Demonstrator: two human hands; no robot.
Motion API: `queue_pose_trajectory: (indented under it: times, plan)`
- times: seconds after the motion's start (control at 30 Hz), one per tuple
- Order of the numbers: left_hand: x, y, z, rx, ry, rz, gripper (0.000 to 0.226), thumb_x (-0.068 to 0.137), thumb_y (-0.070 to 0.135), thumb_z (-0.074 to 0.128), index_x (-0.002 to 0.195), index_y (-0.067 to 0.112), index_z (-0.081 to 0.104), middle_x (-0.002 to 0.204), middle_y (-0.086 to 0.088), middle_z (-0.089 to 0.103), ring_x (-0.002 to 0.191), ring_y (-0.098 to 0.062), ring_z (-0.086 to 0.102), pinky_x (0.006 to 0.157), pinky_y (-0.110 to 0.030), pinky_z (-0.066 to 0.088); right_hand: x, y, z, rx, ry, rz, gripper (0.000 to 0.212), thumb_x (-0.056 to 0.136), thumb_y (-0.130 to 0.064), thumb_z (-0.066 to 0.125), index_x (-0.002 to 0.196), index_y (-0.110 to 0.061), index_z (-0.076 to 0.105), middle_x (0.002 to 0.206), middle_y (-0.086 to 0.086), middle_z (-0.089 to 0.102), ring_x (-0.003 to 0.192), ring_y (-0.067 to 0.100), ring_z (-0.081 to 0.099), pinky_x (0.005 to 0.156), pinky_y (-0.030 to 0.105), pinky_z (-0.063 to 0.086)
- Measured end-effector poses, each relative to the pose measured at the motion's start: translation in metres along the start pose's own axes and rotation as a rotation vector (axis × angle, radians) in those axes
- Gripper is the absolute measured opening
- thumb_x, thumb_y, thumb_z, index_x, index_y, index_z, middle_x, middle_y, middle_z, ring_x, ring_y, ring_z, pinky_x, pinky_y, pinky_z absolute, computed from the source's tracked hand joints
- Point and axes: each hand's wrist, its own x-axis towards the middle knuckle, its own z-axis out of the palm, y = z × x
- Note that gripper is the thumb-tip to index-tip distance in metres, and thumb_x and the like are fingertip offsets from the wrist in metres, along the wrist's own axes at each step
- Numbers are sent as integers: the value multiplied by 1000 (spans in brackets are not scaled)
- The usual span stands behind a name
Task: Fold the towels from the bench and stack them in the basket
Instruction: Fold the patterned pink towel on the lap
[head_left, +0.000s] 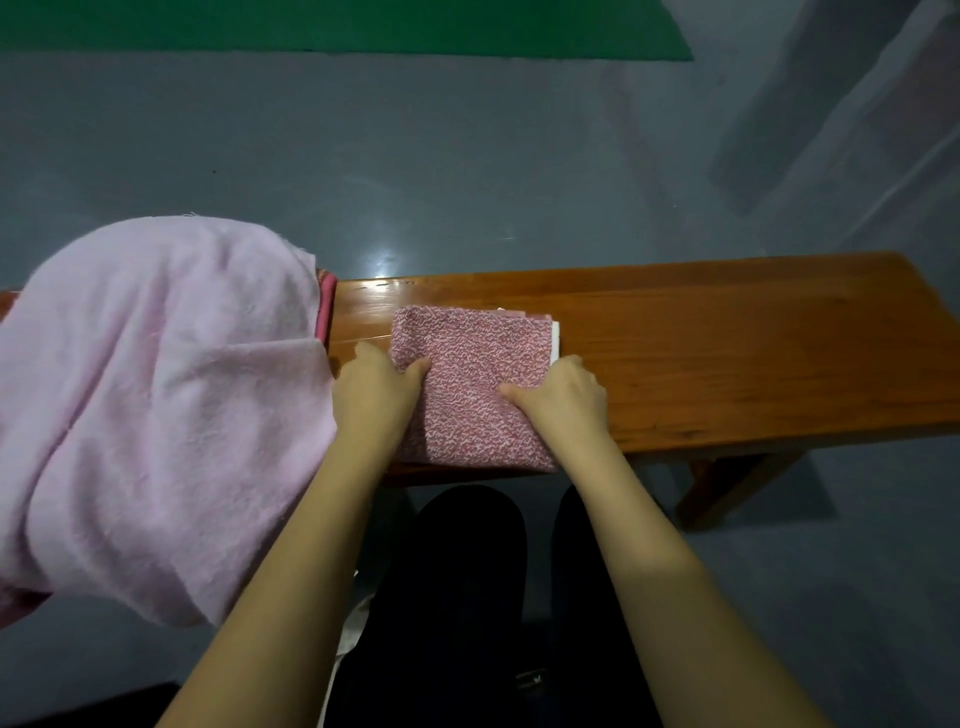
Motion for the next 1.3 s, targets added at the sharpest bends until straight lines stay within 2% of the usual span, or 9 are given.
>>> queue_pose_trajectory:
  times: [0.13, 0.23, 0.3, 0.37, 0.5, 0.73, 1.03, 1.17, 1.3]
  plan:
    - [-5, -1, -10, -265, -288, -79, 38, 82, 45, 68, 86, 9, 59, 84, -5, 62, 74, -19, 58, 62, -30, 42, 5, 6, -2, 278, -132, 55, 40, 75, -36, 78, 100, -9, 63, 101, 6, 67, 90, 25, 62, 71, 30, 48]
    - [-9, -8, -13, -662, -487, -200, 47, 77, 40, 74, 109, 7, 61, 99, -5, 66, 85, -20, 63, 71, -29, 48, 0, 12, -1, 604, -224, 53, 42, 70, -34, 79, 103, -12, 66, 98, 9, 71, 87, 31, 68, 83, 48, 56]
    - [-14, -12, -7, -789, -486, -238, 54, 78, 44, 72, 118, 10, 59, 105, -8, 68, 91, -23, 66, 79, -33, 50, -5, 17, 4, 782, -233, 38, 52, 65, -50, 74, 101, -14, 67, 100, 19, 70, 91, 41, 67, 84, 58, 53]
    - [-20, -13, 0, -785, -390, -177, 48, 81, 48, 67, 115, 14, 61, 104, -6, 69, 90, -22, 66, 82, -35, 51, -9, 25, 9, 789, -182, -31, 48, 72, -55, 68, 99, -16, 66, 104, 23, 68, 95, 43, 64, 86, 55, 52]
    - [-38, -4, -3, -823, -273, 23, 27, 88, 39, 62, 105, 18, 65, 96, 0, 71, 88, -18, 67, 77, -33, 52, -19, 45, 1, 811, -38, -186, 8, 95, -31, 57, 95, -24, 60, 89, 2, 66, 82, 24, 63, 72, 35, 49]
    - [-85, 60, -10, -887, -325, 259, 14, 91, 36, 59, 102, 29, 62, 95, 8, 69, 83, -8, 68, 67, -21, 50, -57, 90, -58, 853, 222, -288, 12, 97, -30, 51, 106, -25, 56, 92, -12, 64, 76, -6, 60, 65, 13, 46]
    - [-178, 188, 25, -835, -538, 587, 14, 90, 35, 61, 97, 24, 66, 87, 8, 71, 74, -1, 66, 60, -14, 49, -118, 216, -141, 935, 617, -98, 13, 98, -35, 49, 108, -31, 56, 96, -12, 65, 85, 2, 63, 72, 21, 50]
    - [-227, 235, 59, -695, -594, 746, 20, 90, 44, 59, 92, 25, 67, 85, 7, 71, 75, -6, 66, 68, -30, 53, -155, 278, -164, 966, 776, 26, 10, 97, -34, 49, 98, -25, 54, 90, -9, 64, 78, 3, 61, 66, 21, 46]
    - [-288, 273, 95, -608, -702, 885, 21, 90, 46, 57, 88, 26, 65, 82, 9, 69, 73, -2, 64, 68, -28, 52, -198, 340, -174, 1002, 922, 139, 10, 98, -31, 48, 93, -24, 53, 84, -9, 61, 67, -4, 59, 59, 12, 45]
